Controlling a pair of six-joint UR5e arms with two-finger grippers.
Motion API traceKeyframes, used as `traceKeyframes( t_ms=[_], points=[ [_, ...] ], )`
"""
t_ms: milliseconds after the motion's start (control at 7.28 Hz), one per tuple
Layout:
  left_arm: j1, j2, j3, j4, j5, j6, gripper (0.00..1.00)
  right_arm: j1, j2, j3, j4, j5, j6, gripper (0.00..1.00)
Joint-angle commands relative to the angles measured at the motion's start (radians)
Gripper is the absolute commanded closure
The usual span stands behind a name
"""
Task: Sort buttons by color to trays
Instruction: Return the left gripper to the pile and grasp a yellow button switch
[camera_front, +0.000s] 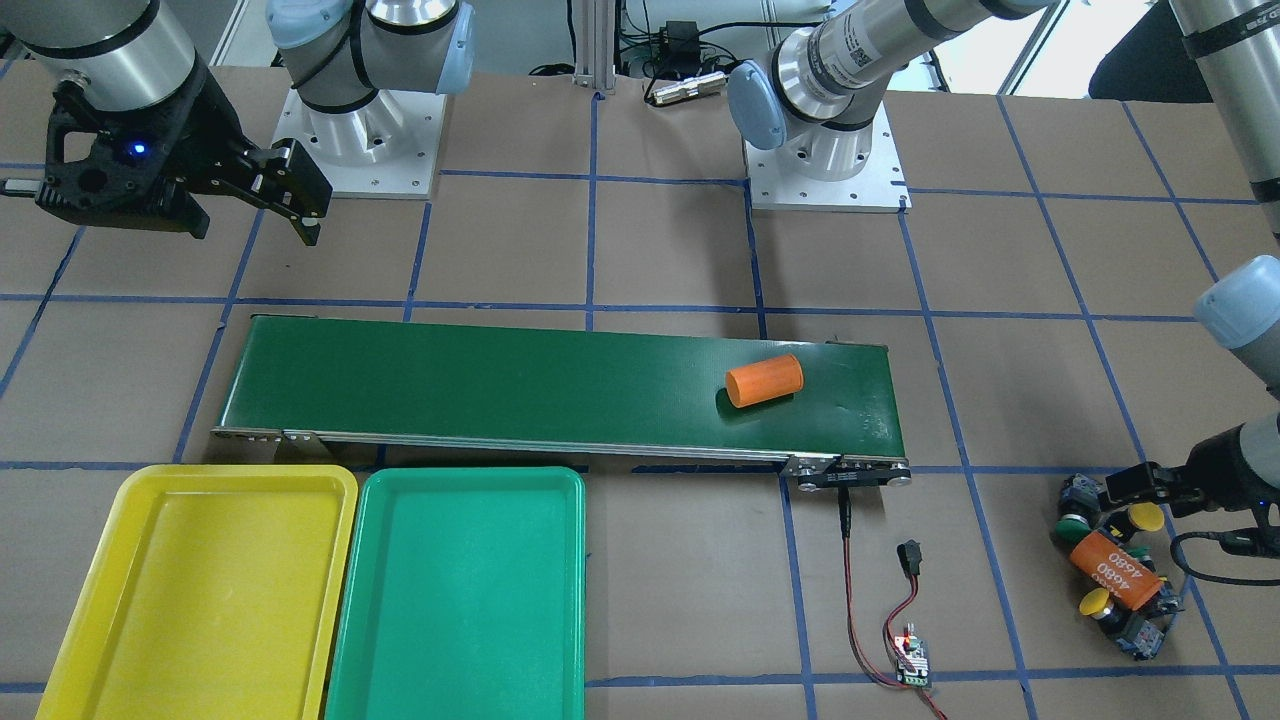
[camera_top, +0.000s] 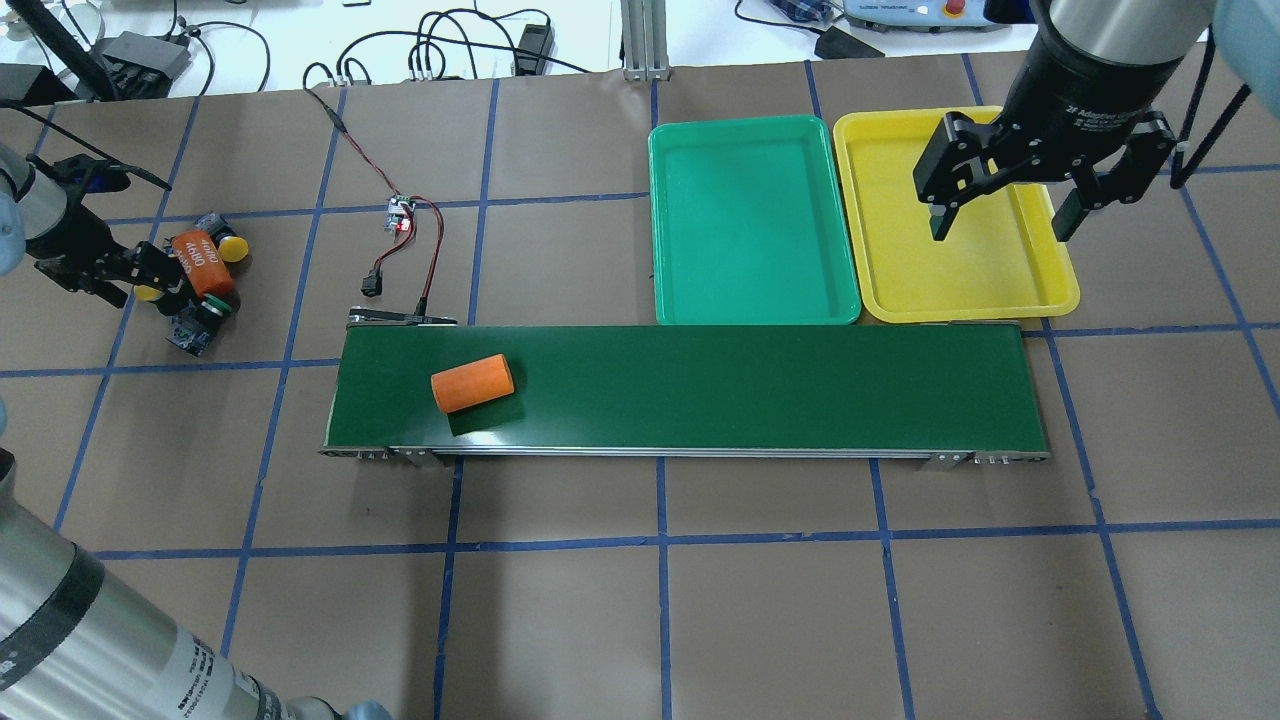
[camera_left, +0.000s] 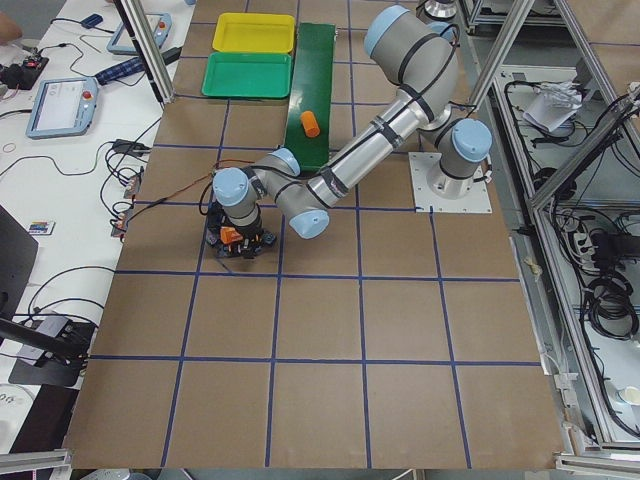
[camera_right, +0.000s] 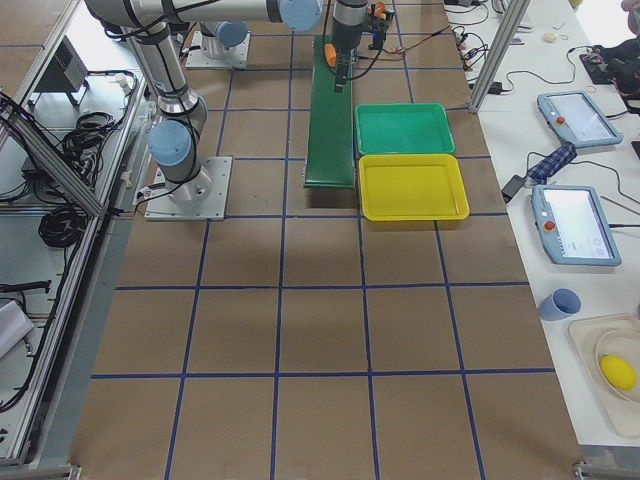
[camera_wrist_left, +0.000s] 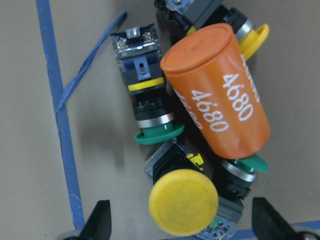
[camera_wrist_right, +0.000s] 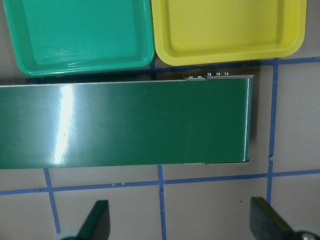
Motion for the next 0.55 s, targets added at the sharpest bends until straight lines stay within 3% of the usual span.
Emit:
traceKeyframes(
  t_ms=[0, 137, 275, 412],
  points=[
    [0.000, -0.004, 0.001, -0.001, -0.001, -0.022, 0.55, 0.000, -0.001, 0.000, 0.000, 0.000, 0.000, 0.00],
    [0.000, 0.009, 0.001, -0.012, 0.002, -0.022, 0.91, 0.000, -0.001, -0.003, 0.000, 0.000, -0.002, 0.00],
    [-0.002, 0.019, 0.001, -0.013, 0.002, -0.022, 1.00, -0.002, -0.001, -0.009, 0.002, 0.000, -0.002, 0.00],
    [-0.003, 0.029, 0.006, -0.015, 0.006, -0.022, 1.00, -0.002, -0.001, -0.013, 0.002, 0.000, -0.002, 0.00]
  ],
)
